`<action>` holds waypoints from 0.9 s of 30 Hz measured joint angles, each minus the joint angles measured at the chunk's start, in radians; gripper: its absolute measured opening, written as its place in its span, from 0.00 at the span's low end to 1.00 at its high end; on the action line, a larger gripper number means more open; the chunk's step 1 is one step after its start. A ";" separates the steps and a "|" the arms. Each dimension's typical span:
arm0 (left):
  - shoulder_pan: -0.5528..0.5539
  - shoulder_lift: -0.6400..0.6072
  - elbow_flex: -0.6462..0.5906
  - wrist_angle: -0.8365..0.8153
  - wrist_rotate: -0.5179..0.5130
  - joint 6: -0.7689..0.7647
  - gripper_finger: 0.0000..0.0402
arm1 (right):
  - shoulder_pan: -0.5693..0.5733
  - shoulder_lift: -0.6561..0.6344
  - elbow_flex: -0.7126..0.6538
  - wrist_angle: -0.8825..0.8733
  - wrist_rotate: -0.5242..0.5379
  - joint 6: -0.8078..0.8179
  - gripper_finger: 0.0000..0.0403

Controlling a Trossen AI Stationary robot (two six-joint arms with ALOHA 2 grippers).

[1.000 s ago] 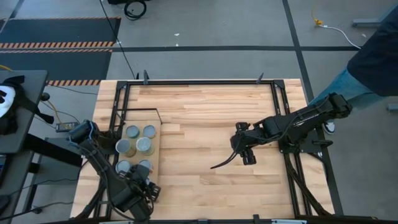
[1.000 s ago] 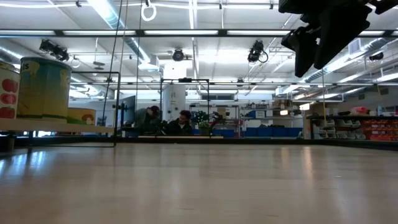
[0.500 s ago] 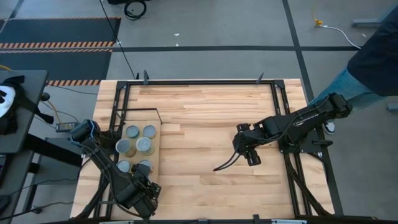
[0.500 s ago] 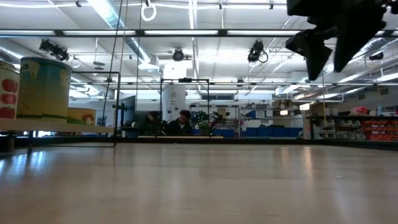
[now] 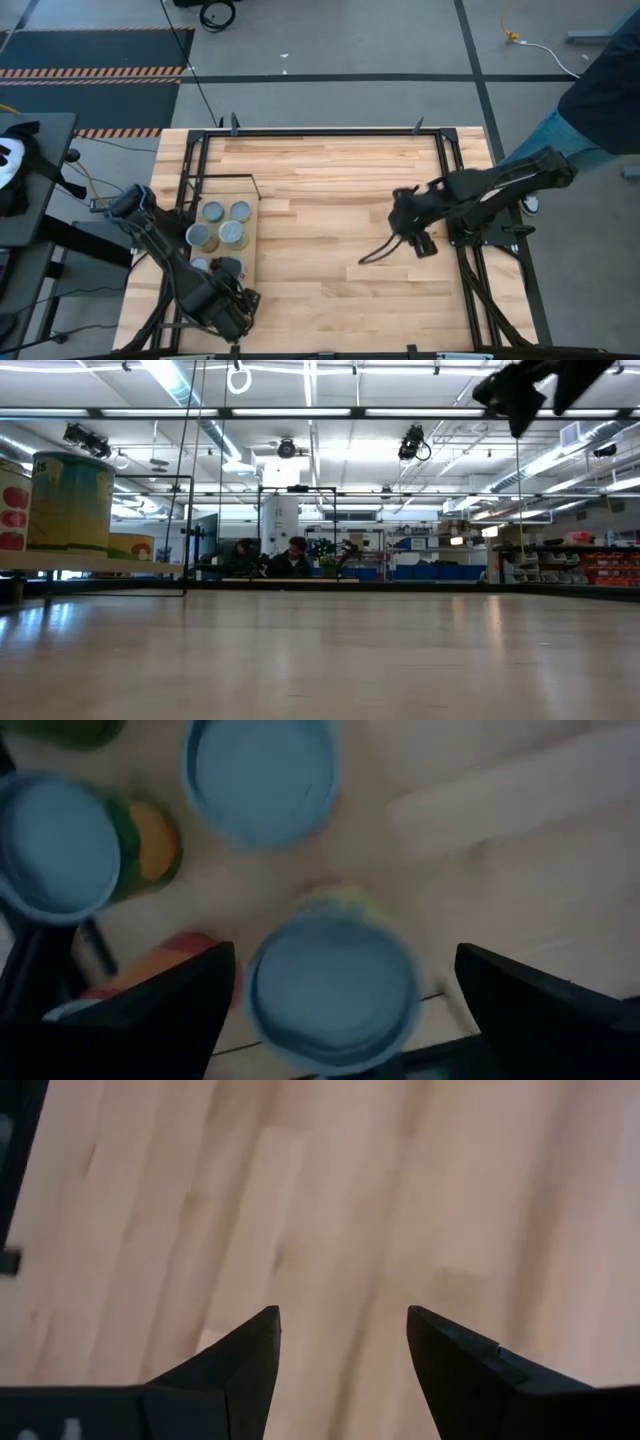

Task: Pick and place cans onto a shelf
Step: Return to Home Position

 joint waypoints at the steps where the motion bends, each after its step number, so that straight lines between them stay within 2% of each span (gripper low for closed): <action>1: 0.009 -0.015 0.000 -0.002 -0.019 0.001 0.95 | -0.011 -0.025 0.009 -0.004 0.020 -0.002 0.56; 4: 0.036 -0.063 0.000 -0.026 -0.165 0.012 0.95 | -0.077 -0.113 -0.004 0.058 0.050 -0.011 0.56; 7: 0.087 -0.107 0.000 -0.052 -0.347 0.094 0.95 | -0.190 -0.192 -0.073 0.188 0.022 -0.022 0.54; 10: 0.166 -0.154 0.000 -0.015 -0.504 0.271 0.95 | -0.302 -0.247 -0.147 0.325 -0.056 -0.024 0.49; 13: 0.265 -0.201 0.000 0.122 -0.604 0.553 0.93 | -0.360 -0.285 -0.184 0.467 -0.117 0.006 0.41; 16: 0.376 -0.239 0.001 0.327 -0.638 0.894 0.87 | -0.373 -0.322 -0.185 0.581 -0.132 0.018 0.29; 18: 0.439 -0.250 0.002 0.427 -0.657 1.069 0.81 | -0.373 -0.358 -0.185 0.612 -0.132 0.036 0.20; 22: 0.558 -0.253 -0.016 0.540 -0.614 1.274 0.61 | -0.373 -0.459 -0.185 0.533 -0.110 0.081 0.03; 24: 0.597 -0.253 -0.066 0.642 -0.546 1.338 0.49 | -0.373 -0.517 -0.185 0.487 -0.108 0.120 0.03; 27: 0.642 -0.276 -0.195 0.895 -0.378 1.456 0.31 | -0.372 -0.593 -0.185 0.398 -0.122 0.205 0.09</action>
